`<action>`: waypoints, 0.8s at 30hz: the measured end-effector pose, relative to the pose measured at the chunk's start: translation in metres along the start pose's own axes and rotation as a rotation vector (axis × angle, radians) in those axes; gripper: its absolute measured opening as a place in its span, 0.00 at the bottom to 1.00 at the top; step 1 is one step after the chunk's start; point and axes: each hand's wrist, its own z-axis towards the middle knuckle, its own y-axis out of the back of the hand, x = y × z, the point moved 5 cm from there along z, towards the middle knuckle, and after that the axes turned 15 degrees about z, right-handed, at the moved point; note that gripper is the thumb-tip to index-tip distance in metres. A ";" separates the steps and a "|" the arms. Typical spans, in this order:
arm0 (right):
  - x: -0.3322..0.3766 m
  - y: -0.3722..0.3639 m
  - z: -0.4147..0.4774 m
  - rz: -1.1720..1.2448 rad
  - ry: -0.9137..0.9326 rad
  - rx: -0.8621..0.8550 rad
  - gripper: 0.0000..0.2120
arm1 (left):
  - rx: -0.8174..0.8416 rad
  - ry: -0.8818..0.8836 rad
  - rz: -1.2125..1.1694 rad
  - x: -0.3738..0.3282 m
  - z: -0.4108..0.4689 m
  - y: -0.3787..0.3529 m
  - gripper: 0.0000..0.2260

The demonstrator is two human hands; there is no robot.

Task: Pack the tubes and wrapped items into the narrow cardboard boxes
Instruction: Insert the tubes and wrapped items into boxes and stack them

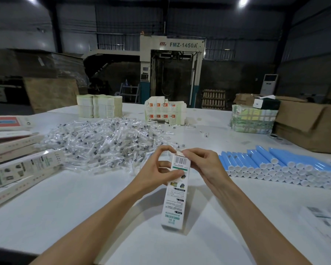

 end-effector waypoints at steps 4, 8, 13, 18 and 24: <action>0.001 0.000 0.001 -0.039 -0.014 0.039 0.06 | -0.015 0.012 -0.004 0.003 0.001 0.000 0.24; -0.003 0.000 0.001 -0.082 0.008 0.114 0.07 | -0.037 0.024 -0.008 0.007 0.002 0.001 0.24; -0.012 0.000 0.001 -0.110 -0.004 0.166 0.09 | -0.082 0.030 -0.001 0.013 0.002 0.004 0.22; -0.016 0.002 0.003 -0.140 0.012 0.128 0.08 | -0.065 0.057 -0.041 0.022 0.002 0.003 0.22; -0.018 0.005 0.004 -0.191 0.036 0.109 0.07 | -0.050 0.064 -0.058 0.027 0.002 0.001 0.19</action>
